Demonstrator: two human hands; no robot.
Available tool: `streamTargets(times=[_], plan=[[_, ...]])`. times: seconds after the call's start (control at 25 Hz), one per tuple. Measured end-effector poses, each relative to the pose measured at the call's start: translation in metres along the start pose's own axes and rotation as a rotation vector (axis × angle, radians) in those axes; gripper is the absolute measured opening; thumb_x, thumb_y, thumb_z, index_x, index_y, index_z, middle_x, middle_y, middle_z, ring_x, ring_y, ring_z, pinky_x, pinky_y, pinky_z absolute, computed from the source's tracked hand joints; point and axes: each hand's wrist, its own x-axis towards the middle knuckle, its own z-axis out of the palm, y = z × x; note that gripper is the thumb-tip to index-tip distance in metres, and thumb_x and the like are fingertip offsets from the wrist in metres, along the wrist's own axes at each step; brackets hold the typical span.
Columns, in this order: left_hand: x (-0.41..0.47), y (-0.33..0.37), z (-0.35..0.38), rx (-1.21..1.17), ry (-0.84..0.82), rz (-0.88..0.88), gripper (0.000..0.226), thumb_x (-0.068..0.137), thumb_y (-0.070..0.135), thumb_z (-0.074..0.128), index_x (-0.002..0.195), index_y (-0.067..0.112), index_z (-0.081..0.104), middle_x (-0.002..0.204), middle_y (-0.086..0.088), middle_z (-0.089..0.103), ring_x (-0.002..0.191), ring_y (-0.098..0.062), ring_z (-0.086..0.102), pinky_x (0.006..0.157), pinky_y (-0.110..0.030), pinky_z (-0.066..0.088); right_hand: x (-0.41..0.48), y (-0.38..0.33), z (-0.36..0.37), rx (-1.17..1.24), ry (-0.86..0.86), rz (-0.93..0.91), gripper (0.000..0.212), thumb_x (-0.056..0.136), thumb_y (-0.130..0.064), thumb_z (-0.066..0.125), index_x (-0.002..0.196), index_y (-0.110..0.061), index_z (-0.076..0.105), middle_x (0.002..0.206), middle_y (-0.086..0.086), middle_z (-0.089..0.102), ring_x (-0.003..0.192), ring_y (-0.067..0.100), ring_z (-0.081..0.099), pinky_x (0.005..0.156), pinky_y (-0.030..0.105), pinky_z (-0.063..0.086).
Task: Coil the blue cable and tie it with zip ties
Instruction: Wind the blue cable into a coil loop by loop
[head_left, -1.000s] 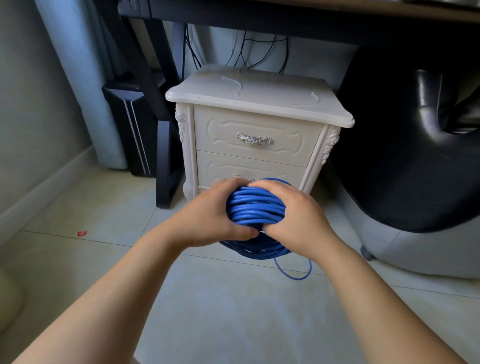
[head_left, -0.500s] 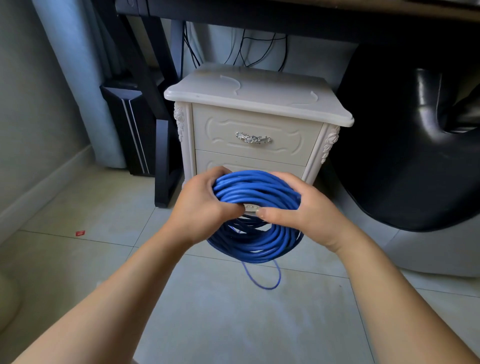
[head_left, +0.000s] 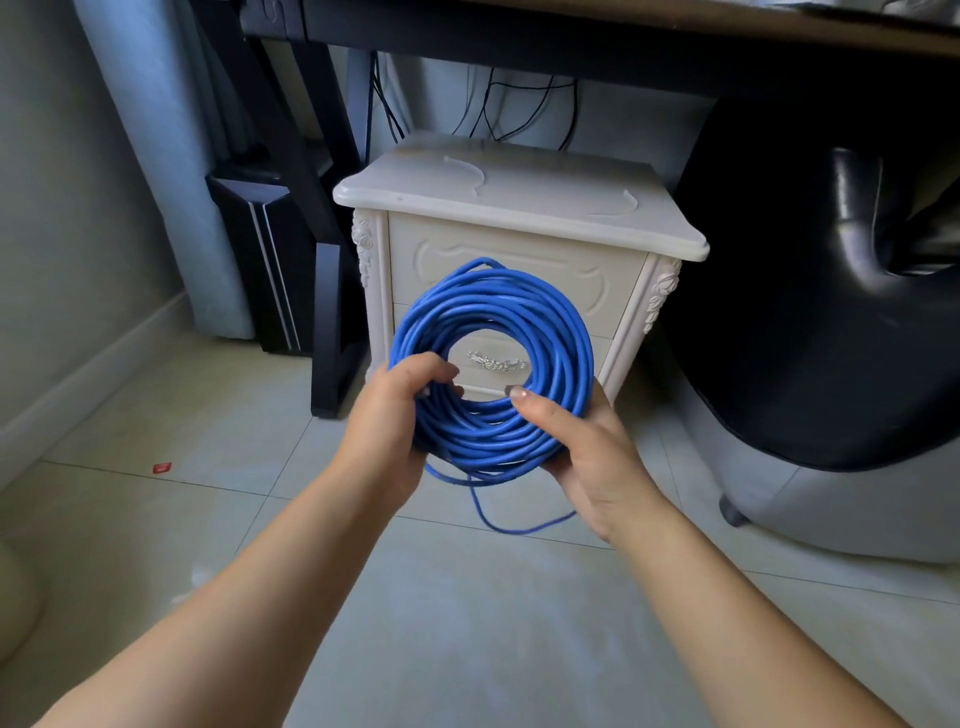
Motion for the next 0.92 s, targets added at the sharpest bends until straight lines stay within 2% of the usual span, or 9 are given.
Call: streamTargets(times=[0.12, 0.24, 0.36, 0.44, 0.52, 0.64, 0.76, 0.84, 0.92], plan=[[-0.006, -0.009, 0.003, 0.043, -0.097, -0.064, 0.009, 0.085, 0.013, 0.063, 0.092, 0.009, 0.060, 0.078, -0.007, 0.061, 0.073, -0.021, 0.062, 0.068, -0.035, 0.050, 0.003, -0.003, -0.005, 0.031, 0.124, -0.032, 0.049, 0.072, -0.002, 0.076, 0.116, -0.008, 0.056, 0.091, 0.009, 0.066, 0.081, 0.022, 0.070, 0.075, 0.039, 0.056], [-0.007, -0.010, -0.001, 0.188, -0.136, -0.129, 0.020, 0.086, 0.023, 0.069, 0.101, 0.011, 0.065, 0.095, -0.010, 0.071, 0.087, -0.022, 0.069, 0.076, -0.035, 0.057, 0.006, -0.004, -0.007, -0.013, 0.215, -0.060, 0.039, 0.070, 0.003, 0.070, 0.104, -0.013, 0.059, 0.084, 0.008, 0.063, 0.076, 0.021, 0.067, 0.078, 0.040, 0.054], [-0.008, -0.001, 0.000, 0.334, -0.193, -0.105, 0.027, 0.085, 0.028, 0.071, 0.107, 0.014, 0.065, 0.105, -0.009, 0.071, 0.098, -0.021, 0.068, 0.087, -0.039, 0.056, 0.008, -0.010, -0.012, -0.018, 0.224, -0.074, 0.040, 0.061, -0.002, 0.067, 0.099, -0.014, 0.060, 0.085, 0.011, 0.060, 0.076, 0.025, 0.065, 0.075, 0.039, 0.055], [-0.007, 0.008, 0.000, 0.360, -0.248, -0.004, 0.036, 0.082, 0.026, 0.073, 0.116, 0.019, 0.062, 0.105, 0.001, 0.069, 0.095, -0.013, 0.067, 0.082, -0.031, 0.055, 0.007, -0.016, -0.017, -0.111, 0.225, -0.103, 0.043, 0.056, -0.006, 0.067, 0.097, -0.020, 0.062, 0.085, 0.009, 0.062, 0.076, 0.028, 0.065, 0.071, 0.040, 0.054], [-0.002, 0.014, -0.004, 0.443, -0.295, 0.157, 0.065, 0.072, 0.026, 0.082, 0.130, 0.035, 0.054, 0.118, 0.010, 0.068, 0.104, -0.006, 0.066, 0.086, -0.026, 0.051, 0.005, -0.020, -0.021, -0.308, 0.187, -0.157, 0.047, 0.055, -0.009, 0.070, 0.097, -0.030, 0.063, 0.085, 0.000, 0.067, 0.079, 0.026, 0.066, 0.072, 0.040, 0.053], [-0.002, 0.017, -0.010, 0.709, -0.396, 0.334, 0.091, 0.065, 0.022, 0.088, 0.139, 0.049, 0.041, 0.132, 0.015, 0.057, 0.115, 0.003, 0.059, 0.095, -0.025, 0.050, -0.003, -0.028, -0.022, -0.681, 0.022, -0.195, 0.052, 0.058, -0.011, 0.074, 0.101, -0.037, 0.060, 0.087, -0.014, 0.069, 0.079, 0.007, 0.065, 0.071, 0.024, 0.052], [-0.009, 0.013, -0.009, 1.017, -0.532, 0.386, 0.087, 0.068, 0.011, 0.084, 0.137, 0.044, 0.042, 0.119, 0.016, 0.062, 0.099, 0.000, 0.065, 0.086, -0.023, 0.054, -0.007, -0.029, -0.019, -0.907, -0.114, -0.180, 0.057, 0.059, -0.013, 0.074, 0.102, -0.044, 0.055, 0.090, -0.021, 0.066, 0.080, -0.001, 0.062, 0.070, 0.017, 0.049], [-0.009, 0.006, -0.005, 1.116, -0.449, 0.442, 0.067, 0.067, 0.009, 0.078, 0.122, 0.039, 0.054, 0.096, 0.017, 0.068, 0.083, -0.001, 0.065, 0.074, -0.025, 0.055, -0.008, -0.028, -0.016, -0.948, -0.120, -0.201, 0.060, 0.059, -0.013, 0.074, 0.106, -0.046, 0.055, 0.095, -0.021, 0.065, 0.086, 0.000, 0.062, 0.077, 0.024, 0.052], [-0.009, 0.004, -0.002, 1.017, -0.317, 0.418, 0.047, 0.064, 0.004, 0.073, 0.102, 0.031, 0.061, 0.074, 0.015, 0.065, 0.063, -0.004, 0.060, 0.060, -0.023, 0.051, -0.008, -0.031, -0.015, -0.867, -0.095, -0.215, 0.065, 0.062, -0.013, 0.079, 0.112, -0.047, 0.055, 0.100, -0.018, 0.066, 0.089, 0.003, 0.065, 0.083, 0.032, 0.055]])
